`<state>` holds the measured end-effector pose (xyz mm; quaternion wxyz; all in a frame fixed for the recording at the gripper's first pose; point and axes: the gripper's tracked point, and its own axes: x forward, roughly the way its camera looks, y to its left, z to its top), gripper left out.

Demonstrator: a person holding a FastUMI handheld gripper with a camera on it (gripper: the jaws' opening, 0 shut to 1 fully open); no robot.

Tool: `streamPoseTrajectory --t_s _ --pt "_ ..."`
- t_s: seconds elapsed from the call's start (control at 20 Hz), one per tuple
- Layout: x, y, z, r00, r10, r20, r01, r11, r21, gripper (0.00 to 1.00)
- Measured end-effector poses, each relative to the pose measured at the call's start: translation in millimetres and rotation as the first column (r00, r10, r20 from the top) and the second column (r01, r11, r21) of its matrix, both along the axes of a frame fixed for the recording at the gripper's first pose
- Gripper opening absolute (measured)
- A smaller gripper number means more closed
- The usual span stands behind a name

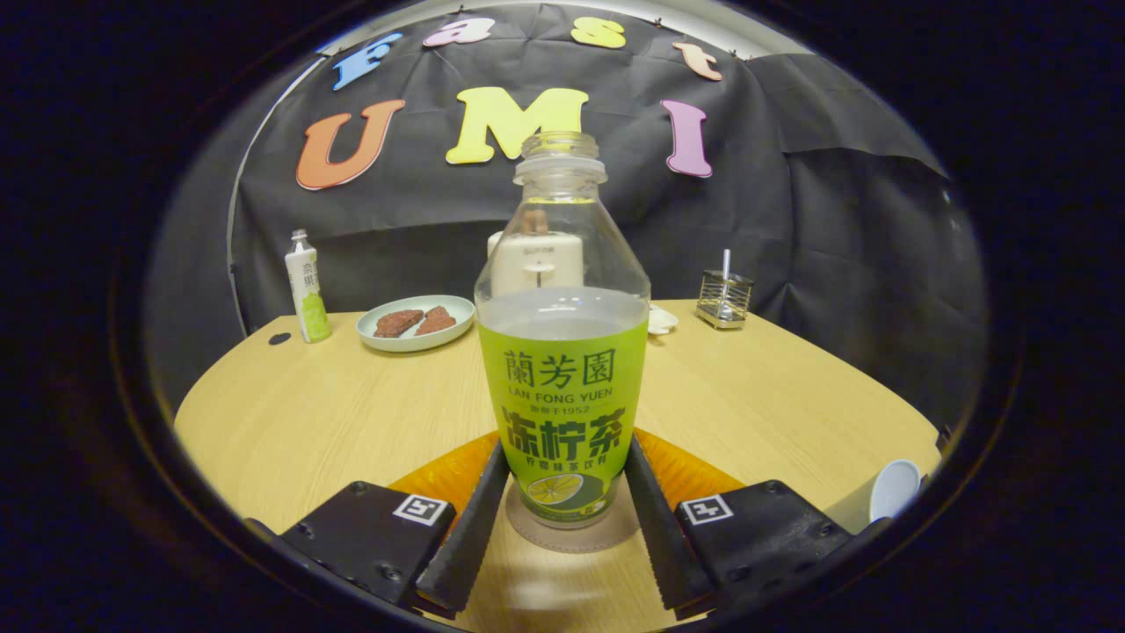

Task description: Take the bottle from table, then pour the juice into the cup, finally place the bottle on the coaster

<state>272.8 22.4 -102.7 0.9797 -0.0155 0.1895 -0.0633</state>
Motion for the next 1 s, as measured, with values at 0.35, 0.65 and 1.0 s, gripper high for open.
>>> streamPoseTrajectory --t_s 0.35,0.65,1.0 --pt "-1.6 1.6 -3.7 0.999 0.007 -0.031 -0.008 1.0 -0.025 0.87" --pt "-7.9 -0.8 6.1 1.0 0.016 -0.007 -0.016 1.0 -0.001 1.0" --pt "-48.6 -2.6 27.7 0.997 0.053 0.049 -0.053 0.999 0.0 1.0"
